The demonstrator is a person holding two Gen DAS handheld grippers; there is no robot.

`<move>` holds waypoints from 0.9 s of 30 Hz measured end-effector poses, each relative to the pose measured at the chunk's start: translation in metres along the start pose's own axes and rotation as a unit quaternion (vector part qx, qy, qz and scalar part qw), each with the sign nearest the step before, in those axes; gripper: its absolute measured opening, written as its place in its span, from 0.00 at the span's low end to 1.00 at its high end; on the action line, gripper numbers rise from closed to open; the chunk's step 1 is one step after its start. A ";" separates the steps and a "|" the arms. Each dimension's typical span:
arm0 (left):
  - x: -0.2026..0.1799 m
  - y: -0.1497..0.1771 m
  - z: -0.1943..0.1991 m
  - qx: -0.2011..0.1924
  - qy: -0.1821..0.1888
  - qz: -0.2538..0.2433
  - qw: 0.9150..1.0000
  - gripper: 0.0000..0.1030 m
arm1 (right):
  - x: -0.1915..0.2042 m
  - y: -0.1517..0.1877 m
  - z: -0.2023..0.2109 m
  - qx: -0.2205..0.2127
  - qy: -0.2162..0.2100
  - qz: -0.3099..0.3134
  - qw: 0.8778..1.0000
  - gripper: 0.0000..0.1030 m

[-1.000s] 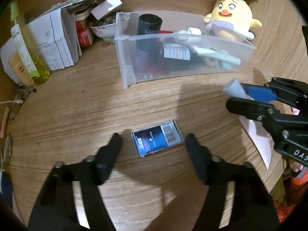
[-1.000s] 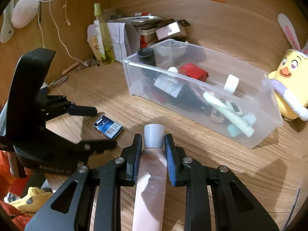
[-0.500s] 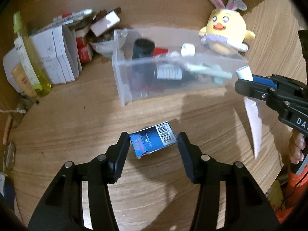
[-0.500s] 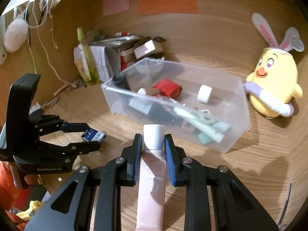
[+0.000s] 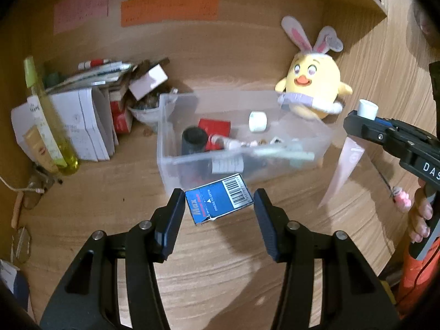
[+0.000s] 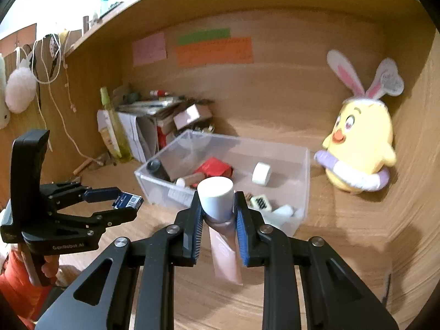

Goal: Organize objects
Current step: 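Carry the pink bottle and blue card box over the clear box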

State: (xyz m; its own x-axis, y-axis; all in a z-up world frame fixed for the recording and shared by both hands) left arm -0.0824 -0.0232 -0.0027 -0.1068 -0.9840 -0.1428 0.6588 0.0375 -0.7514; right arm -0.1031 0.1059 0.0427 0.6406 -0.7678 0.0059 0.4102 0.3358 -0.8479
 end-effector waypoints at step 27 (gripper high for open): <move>-0.016 -0.066 0.003 -0.064 0.011 -0.002 0.998 0.50 | -0.012 -0.076 -0.001 -0.080 0.088 0.013 0.993 0.19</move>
State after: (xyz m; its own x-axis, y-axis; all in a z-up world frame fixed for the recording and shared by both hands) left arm -0.1219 -0.0102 0.0505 -0.1264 -0.9801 -0.1533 0.5586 0.0573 -0.8274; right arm -0.1425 0.0885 0.1069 0.5206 -0.8481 -0.0983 0.2777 0.2771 -0.9198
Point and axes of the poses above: each gripper's, at about its wrist camera, not at the fingertips, and z roughly against the way its jaws point, x to its left, y to its underside, the point moved 4 cm from there along -z, roughly the way its jaws point, and after that the axes turned 7 degrees about y, right-handed, at the moved point
